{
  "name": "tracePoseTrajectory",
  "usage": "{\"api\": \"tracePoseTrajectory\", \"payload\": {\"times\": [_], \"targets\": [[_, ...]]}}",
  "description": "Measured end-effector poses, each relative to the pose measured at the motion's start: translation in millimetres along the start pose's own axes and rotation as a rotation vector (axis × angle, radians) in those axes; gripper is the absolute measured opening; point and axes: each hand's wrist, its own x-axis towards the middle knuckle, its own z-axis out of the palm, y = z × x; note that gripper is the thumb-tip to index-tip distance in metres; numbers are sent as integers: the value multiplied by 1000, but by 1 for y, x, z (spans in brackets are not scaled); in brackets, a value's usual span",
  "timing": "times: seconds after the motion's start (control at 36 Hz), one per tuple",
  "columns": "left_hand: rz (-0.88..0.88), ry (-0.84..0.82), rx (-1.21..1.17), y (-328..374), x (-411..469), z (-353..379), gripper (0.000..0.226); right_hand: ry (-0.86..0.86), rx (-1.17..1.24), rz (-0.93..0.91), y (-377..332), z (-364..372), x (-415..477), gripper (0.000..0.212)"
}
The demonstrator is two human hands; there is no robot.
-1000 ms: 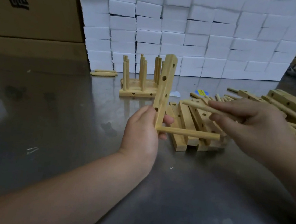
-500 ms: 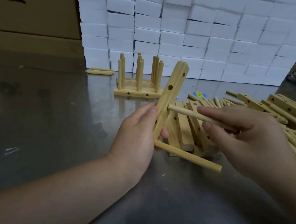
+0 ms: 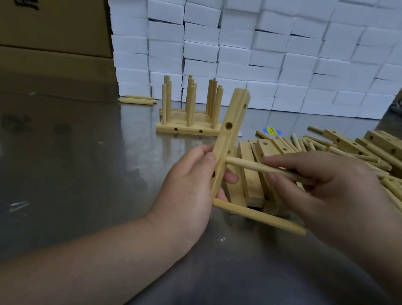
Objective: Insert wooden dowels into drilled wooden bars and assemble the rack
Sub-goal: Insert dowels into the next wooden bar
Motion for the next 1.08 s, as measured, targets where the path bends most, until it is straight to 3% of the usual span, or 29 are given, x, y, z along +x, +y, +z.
{"api": "tracePoseTrajectory", "payload": {"times": [0.25,0.5,0.56,0.72,0.89,1.08], "targets": [[-35,-36,1,1,0,0,27,12,-29,8,-1,-2,1,22],[-24,-76,-18,0,1,0,41,-65,33,23,-1,-5,2,20],[-31,-74,-13,-1,1,0,37,-115,68,24,-2,-7,2,9],[-16,-94,43,-4,2,-1,28,-185,106,68,-3,-8,3,8],[-25,-127,78,-7,3,-1,28,-203,8,24,1,-5,5,30],[-59,-73,76,-7,4,-1,52,-214,-2,45,-4,-3,4,26]]}}
